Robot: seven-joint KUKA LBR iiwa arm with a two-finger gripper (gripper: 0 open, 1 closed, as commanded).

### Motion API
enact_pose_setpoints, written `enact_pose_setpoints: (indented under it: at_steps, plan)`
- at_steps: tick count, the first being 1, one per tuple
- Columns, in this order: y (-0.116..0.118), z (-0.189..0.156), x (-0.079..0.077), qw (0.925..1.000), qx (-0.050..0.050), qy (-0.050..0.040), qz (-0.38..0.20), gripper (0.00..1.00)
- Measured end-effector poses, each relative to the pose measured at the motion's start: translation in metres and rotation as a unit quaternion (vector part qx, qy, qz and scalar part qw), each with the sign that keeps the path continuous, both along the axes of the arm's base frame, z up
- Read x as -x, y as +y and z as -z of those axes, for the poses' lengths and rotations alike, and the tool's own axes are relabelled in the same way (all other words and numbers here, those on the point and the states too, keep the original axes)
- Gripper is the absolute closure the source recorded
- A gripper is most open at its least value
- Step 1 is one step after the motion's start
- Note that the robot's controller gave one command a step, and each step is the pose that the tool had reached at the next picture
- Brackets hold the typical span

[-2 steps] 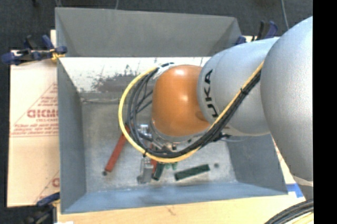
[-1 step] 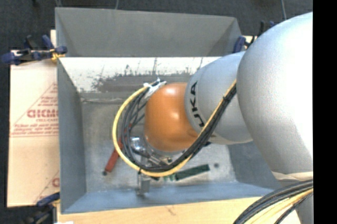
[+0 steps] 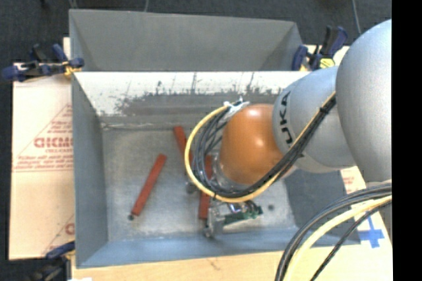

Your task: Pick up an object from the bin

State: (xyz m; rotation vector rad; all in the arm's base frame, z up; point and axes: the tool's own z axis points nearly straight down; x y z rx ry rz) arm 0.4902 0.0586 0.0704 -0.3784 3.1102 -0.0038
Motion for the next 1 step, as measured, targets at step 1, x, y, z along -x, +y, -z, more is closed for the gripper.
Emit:
enact_pose_setpoints:
  at_steps: [1]
  plan:
    - [-0.0520,-0.0099,-0.0204,1.0000,0.001,0.0015,0.008,0.00]
